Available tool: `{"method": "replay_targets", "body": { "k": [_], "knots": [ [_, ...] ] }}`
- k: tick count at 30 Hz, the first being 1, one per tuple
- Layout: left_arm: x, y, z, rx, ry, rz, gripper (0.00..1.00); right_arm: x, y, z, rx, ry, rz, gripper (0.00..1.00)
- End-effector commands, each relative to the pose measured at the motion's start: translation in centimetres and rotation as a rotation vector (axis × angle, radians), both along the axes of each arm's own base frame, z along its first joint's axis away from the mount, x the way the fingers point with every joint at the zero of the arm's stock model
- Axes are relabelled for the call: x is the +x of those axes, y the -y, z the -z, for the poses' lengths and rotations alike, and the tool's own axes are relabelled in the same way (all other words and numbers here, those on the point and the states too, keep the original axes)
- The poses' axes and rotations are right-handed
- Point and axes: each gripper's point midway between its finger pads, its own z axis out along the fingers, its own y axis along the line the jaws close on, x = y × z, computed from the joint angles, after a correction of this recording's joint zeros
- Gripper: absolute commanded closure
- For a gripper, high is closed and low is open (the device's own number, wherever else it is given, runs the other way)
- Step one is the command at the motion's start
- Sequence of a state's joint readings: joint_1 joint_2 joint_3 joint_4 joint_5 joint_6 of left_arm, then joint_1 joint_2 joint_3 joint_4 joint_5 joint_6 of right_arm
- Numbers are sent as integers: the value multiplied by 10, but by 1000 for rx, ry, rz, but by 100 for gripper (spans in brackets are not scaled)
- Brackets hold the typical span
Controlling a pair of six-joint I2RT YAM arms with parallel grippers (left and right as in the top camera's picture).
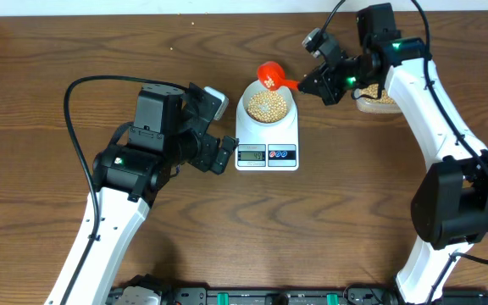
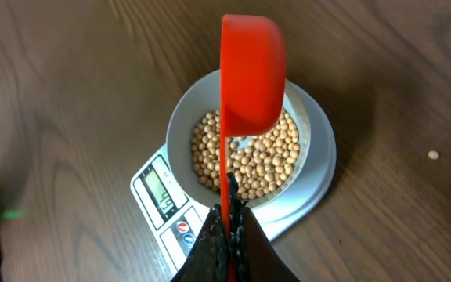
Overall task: Scoop item into bowl and weigh 50g on scale
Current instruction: 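Tilt the red scoop over the white bowl to pour soybeans, then hold the red scoop over the bowl and tip in a few beans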
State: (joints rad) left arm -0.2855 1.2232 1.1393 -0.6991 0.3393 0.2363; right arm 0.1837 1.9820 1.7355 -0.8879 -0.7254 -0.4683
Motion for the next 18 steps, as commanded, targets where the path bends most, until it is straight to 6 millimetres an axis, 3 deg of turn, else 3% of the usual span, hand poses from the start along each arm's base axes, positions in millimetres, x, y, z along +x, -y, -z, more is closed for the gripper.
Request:
{"method": "replay_targets", "body": {
  "k": [1,10,18],
  "knots": [
    [-2,2,1,-6,-5,11,6,2,-5,-12,39,6,-8,99],
    [-2,2,1,-6,-5,11,6,0,-4,-10,24,8,-17,99],
    [-2,2,1,-6,-5,11,6,-5,-7,6,-115,47,-52,99]
  ]
}}
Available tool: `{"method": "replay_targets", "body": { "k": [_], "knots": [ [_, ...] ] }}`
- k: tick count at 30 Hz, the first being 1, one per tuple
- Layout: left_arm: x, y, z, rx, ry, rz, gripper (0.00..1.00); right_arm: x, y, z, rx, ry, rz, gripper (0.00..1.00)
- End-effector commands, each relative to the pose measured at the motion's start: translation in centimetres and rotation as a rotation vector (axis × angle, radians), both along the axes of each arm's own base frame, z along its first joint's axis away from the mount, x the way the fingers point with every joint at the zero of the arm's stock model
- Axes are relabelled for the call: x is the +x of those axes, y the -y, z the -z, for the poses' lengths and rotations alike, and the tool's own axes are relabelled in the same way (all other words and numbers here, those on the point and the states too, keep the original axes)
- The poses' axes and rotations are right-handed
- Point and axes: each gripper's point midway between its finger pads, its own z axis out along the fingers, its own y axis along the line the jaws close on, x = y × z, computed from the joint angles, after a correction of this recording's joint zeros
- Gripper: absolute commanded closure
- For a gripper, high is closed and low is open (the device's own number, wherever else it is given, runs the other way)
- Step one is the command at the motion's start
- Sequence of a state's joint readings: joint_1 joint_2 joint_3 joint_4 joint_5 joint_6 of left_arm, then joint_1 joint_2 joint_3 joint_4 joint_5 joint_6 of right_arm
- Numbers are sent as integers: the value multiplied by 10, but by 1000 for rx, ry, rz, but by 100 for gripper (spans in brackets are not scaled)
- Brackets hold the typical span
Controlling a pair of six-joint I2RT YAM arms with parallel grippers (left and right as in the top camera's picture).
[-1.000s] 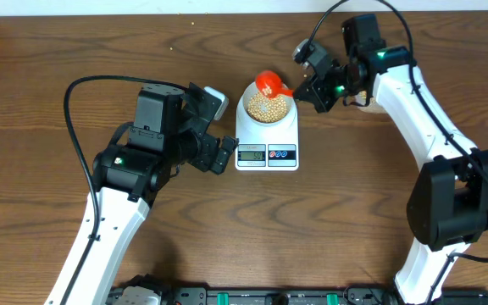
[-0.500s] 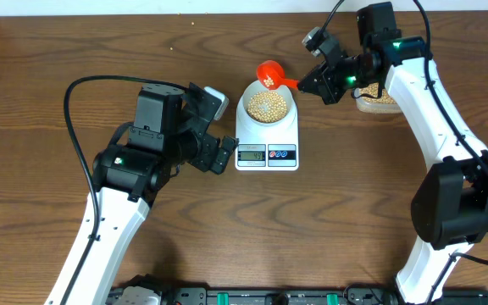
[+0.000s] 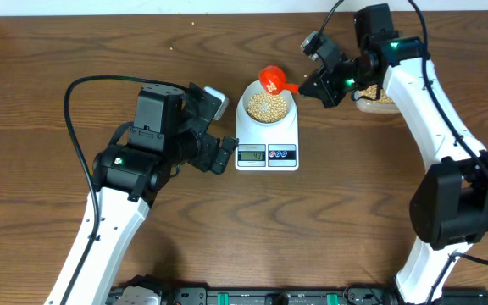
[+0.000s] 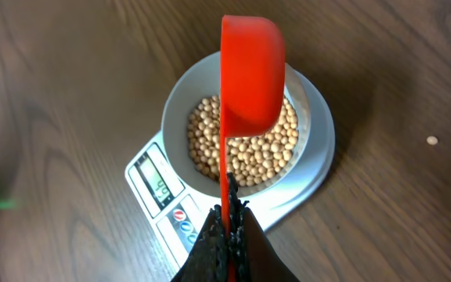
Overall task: Scoop item into bowl and weigh 50g on scale
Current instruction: 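Hold the red scoop over the bowl and tip in a few beans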
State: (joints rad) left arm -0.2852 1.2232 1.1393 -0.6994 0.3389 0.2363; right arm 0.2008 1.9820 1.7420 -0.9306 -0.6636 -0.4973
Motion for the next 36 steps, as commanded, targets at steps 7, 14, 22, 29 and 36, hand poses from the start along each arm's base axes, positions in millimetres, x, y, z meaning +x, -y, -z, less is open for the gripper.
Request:
{"method": "replay_targets", "body": {
  "k": [7,14,22,29,36],
  "knots": [
    [-2,2,1,-7,-5,12,6,-1,-12,4,-113,77,-62,99],
    [-2,2,1,-7,-5,12,6,-1,-13,6,-138,91,-72,99],
    [-2,2,1,-7,-5,12,6,0,-15,9,-188,132,-102,99],
    [-2,2,1,-7,-5,12,6,0,-19,9,-197,154,-120,99],
    [-2,2,1,-7,-5,12,6,7,-20,-1,-194,206,-135,99]
  ]
}}
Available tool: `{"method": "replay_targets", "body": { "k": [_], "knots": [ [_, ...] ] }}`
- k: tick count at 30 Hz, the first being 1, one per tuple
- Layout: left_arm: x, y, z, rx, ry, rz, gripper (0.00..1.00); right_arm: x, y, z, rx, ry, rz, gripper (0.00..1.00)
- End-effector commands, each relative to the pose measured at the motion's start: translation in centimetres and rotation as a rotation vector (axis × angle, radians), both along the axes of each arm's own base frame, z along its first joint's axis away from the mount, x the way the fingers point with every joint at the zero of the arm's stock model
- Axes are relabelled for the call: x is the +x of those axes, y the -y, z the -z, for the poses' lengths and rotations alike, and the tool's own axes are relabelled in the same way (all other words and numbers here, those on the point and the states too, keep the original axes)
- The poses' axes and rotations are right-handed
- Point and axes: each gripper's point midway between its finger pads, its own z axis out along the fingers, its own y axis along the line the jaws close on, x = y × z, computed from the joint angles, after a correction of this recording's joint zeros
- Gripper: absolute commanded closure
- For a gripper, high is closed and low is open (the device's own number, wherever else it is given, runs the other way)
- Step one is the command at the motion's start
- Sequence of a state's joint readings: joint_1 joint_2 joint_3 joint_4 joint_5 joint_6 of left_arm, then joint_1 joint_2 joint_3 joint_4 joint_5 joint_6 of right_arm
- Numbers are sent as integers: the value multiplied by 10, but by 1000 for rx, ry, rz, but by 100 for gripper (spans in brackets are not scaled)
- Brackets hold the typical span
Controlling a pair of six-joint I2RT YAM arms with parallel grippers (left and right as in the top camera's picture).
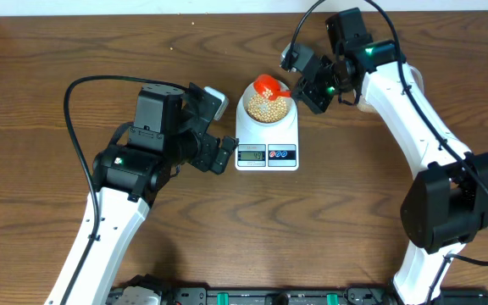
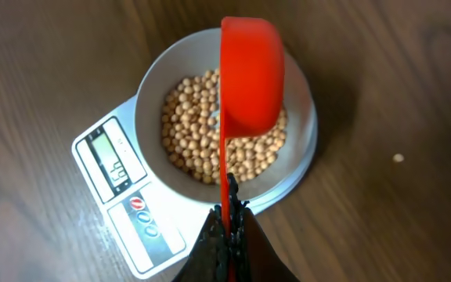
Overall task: Scoop item into bowl and weigh 50g on scale
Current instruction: 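Hold the red scoop over the bowl and tip in a few beans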
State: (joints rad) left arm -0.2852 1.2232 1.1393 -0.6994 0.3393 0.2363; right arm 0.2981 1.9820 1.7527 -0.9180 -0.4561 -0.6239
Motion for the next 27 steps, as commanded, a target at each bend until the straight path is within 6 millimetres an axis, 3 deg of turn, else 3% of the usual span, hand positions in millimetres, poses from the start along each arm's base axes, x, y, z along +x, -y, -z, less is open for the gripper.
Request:
{"method": "replay_targets", "body": {
  "k": [1,11,27],
  "knots": [
    [-2,2,1,-7,-5,12,6,8,-5,-15,13,62,-29,99],
    [-2,2,1,-7,-5,12,6,2,-12,-20,69,39,-52,99],
    [-2,2,1,-7,-5,12,6,4,-7,-20,68,42,-43,99]
  ]
}}
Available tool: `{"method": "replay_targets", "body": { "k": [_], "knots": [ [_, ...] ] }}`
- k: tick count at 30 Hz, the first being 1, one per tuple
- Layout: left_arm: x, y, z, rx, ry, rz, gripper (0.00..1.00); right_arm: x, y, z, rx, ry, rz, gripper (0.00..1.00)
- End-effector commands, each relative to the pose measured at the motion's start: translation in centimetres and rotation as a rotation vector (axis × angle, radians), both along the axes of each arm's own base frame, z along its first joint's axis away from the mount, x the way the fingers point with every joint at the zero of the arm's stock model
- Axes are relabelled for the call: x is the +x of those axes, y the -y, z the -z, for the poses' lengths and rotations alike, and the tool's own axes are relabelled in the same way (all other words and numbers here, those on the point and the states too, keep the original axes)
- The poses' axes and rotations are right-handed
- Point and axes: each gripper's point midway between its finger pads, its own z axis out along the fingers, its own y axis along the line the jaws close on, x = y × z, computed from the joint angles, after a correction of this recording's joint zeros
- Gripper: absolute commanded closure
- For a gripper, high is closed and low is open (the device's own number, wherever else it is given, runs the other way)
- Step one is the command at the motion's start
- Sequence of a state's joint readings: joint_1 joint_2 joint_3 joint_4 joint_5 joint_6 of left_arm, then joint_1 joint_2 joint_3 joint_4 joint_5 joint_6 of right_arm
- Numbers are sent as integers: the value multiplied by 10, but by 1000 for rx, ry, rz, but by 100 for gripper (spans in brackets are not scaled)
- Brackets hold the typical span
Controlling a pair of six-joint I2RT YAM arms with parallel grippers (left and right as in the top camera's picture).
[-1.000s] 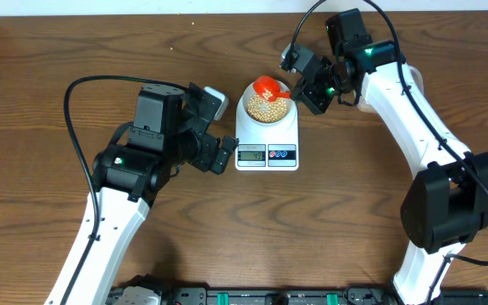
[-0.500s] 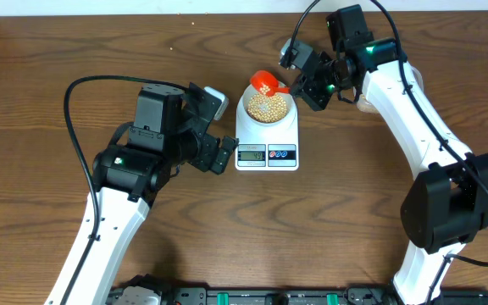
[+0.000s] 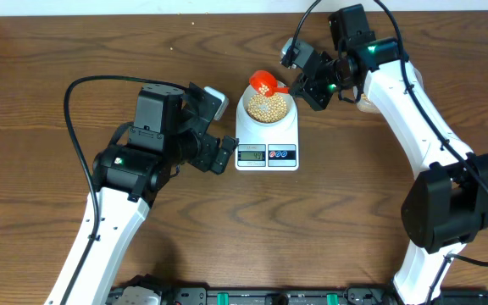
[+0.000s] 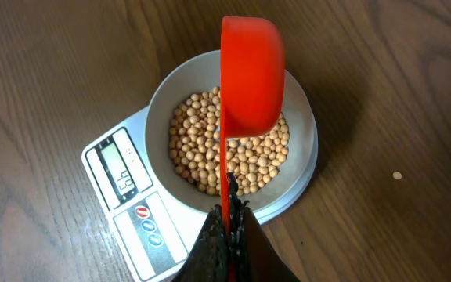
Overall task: Scoop item into bowl and weigh 50g on scale
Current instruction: 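Hold the red scoop over the bowl and tip in a few beans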
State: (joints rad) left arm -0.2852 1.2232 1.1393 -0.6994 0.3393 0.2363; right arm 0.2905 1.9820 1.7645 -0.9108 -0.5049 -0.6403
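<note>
A white scale (image 3: 267, 140) stands mid-table with a grey bowl (image 4: 307, 125) of soybeans (image 4: 227, 153) on it. My right gripper (image 4: 229, 213) is shut on the handle of a red scoop (image 4: 250, 74). The scoop hangs tipped on its side over the bowl, and overhead the scoop (image 3: 263, 82) is above the bowl's far left rim. The scale's display (image 4: 124, 177) is lit, but its digits are too small to read. My left gripper (image 3: 220, 154) rests just left of the scale with nothing in it. Its jaws are not clear from above.
A container of soybeans (image 3: 369, 102) sits right of the scale, partly under my right arm. One stray bean (image 4: 398, 175) lies on the wood right of the bowl. The left arm's black cable (image 3: 70, 127) loops over the left side.
My right gripper and the scoop have shifted slightly left and away, from over the bowl's middle to its far left rim. The left arm has not moved.
The scoop was held on its side at the bowl's far right edge, reaching in from the right. Then it sat a little further over the beans. The wrist then stood further left with the scoop above the bowl's middle, and now it is over the far left rim.
</note>
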Motion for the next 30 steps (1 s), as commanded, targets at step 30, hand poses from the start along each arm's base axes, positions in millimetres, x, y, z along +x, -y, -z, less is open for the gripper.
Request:
{"method": "replay_targets", "body": {
  "k": [30],
  "knots": [
    [-2,2,1,-7,-5,12,5,9,3,-10,-60,145,-124,99]
  ]
}}
